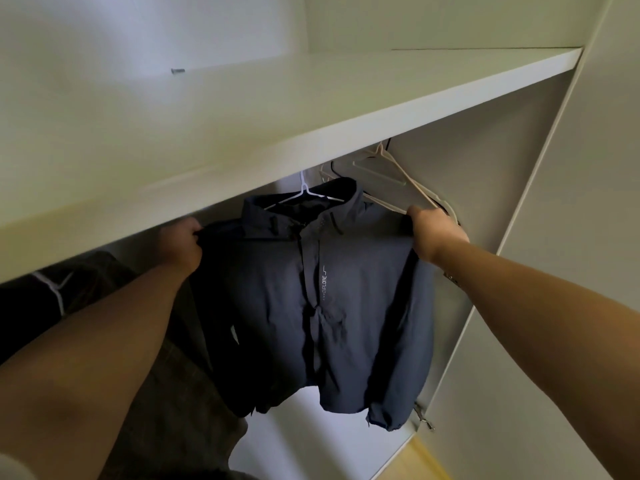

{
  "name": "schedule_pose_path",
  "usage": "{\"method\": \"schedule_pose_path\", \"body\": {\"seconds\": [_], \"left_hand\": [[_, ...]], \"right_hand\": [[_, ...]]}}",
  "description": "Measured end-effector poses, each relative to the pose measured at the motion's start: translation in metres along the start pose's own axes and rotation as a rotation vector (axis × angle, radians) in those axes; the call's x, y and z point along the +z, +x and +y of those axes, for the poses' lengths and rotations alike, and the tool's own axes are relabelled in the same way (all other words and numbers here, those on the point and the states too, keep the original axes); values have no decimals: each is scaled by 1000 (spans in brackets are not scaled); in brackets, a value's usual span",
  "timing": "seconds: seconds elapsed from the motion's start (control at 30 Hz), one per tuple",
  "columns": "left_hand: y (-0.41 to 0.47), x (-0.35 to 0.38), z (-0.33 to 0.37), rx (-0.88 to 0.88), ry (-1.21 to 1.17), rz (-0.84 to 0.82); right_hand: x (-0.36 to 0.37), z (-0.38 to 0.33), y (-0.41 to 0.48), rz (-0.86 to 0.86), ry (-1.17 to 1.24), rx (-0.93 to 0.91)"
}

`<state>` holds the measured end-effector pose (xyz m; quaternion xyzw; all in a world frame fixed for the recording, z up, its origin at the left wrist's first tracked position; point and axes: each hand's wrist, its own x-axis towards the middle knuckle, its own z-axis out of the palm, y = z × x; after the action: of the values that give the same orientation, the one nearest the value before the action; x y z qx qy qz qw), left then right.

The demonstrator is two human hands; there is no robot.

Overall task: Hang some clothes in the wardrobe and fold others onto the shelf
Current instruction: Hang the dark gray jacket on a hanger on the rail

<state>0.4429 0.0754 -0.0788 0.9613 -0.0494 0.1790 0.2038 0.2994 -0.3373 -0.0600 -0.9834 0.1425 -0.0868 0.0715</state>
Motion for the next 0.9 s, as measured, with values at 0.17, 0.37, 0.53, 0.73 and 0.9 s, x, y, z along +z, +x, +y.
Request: {"method": "schedule_pose_path", "body": {"seconds": [0.17, 0.37, 0.53, 0.73, 0.9], "left_hand": [[-6, 14, -3, -121, -86, 14], [1, 16, 9, -190, 12, -174], [-3, 10, 54, -102, -138, 38], [-4, 13, 99, 153, -320, -2], [0, 13, 97, 293, -237, 32]], "right_hand": [[8, 1, -2, 20, -7, -21], [2, -8, 4, -97, -19, -37], [-3, -23, 6, -97, 82, -138], [-2, -33, 8, -25, 116, -253], [0, -33, 2, -31, 97, -243]]}}
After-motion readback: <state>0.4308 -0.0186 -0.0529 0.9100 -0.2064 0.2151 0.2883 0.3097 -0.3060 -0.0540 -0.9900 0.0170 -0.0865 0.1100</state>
